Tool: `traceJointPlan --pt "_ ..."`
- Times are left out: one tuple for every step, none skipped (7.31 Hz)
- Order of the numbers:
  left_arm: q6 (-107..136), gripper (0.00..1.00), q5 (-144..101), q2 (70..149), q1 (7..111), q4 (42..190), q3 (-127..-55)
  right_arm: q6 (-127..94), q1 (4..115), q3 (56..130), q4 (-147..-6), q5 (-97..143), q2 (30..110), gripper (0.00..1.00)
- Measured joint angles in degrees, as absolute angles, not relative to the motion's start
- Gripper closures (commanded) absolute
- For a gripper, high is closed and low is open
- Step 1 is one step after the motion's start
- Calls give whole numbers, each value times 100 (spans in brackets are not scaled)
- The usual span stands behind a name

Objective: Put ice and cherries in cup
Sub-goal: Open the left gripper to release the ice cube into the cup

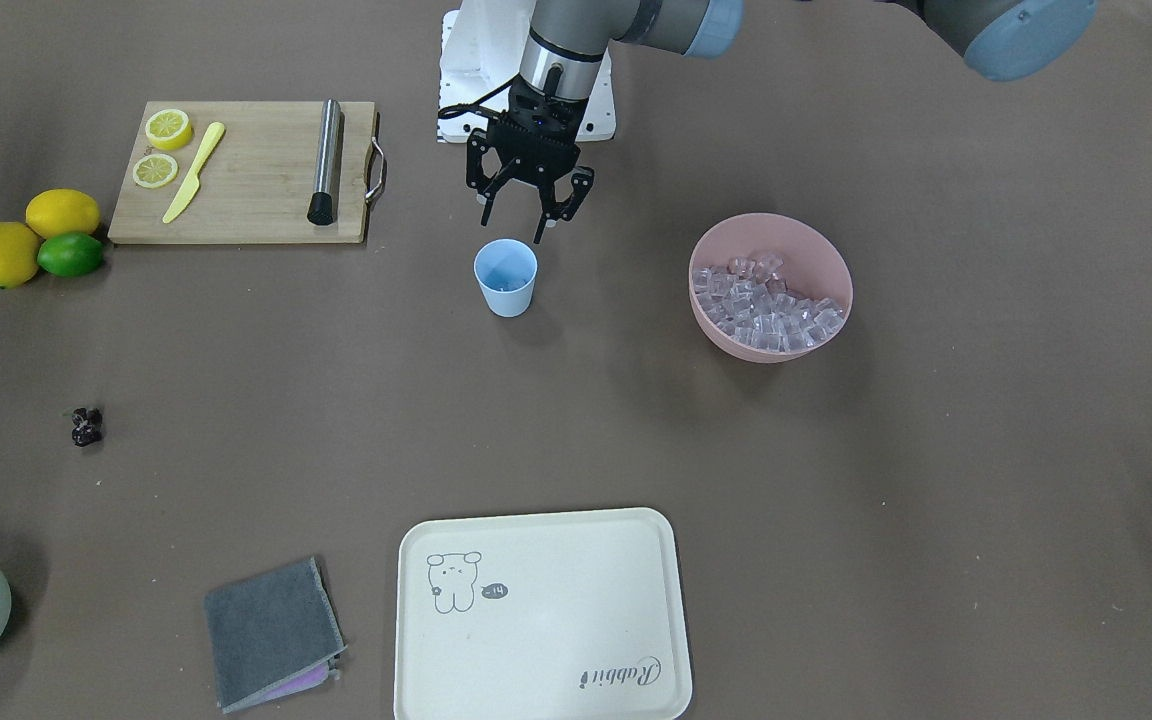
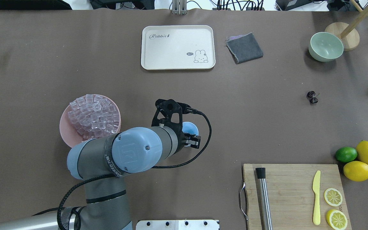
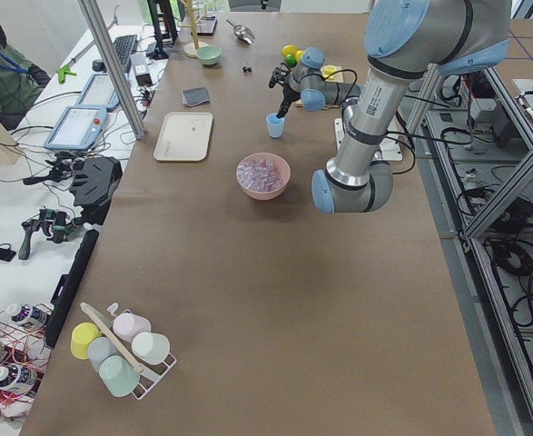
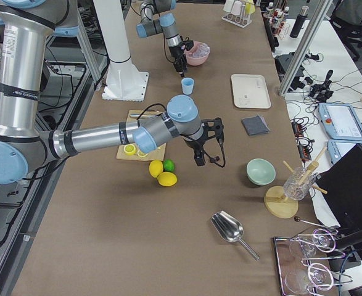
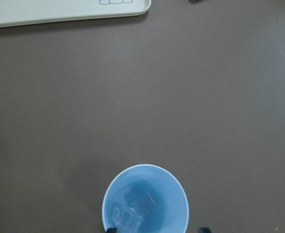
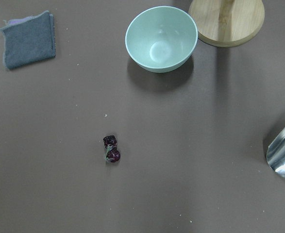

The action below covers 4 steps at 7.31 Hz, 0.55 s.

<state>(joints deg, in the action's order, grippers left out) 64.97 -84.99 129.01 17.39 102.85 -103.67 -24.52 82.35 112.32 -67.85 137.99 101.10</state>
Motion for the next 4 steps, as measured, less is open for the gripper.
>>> traceJointPlan --pt "6501 18 -8508 12884 1758 10287 -10435 -2452 8235 11232 -6785 13799 10109 0" --pt "6503 14 -8526 12803 1803 10257 -10605 -2452 8236 11232 -6785 13799 10108 0" --pt "6496 6 -8625 12624 1897 10118 -10909 -2452 8235 11232 -6785 13801 10108 0" --pt "6468 4 -8868 12393 2085 9860 -11243 -2452 8235 11232 -6785 13807 10108 0"
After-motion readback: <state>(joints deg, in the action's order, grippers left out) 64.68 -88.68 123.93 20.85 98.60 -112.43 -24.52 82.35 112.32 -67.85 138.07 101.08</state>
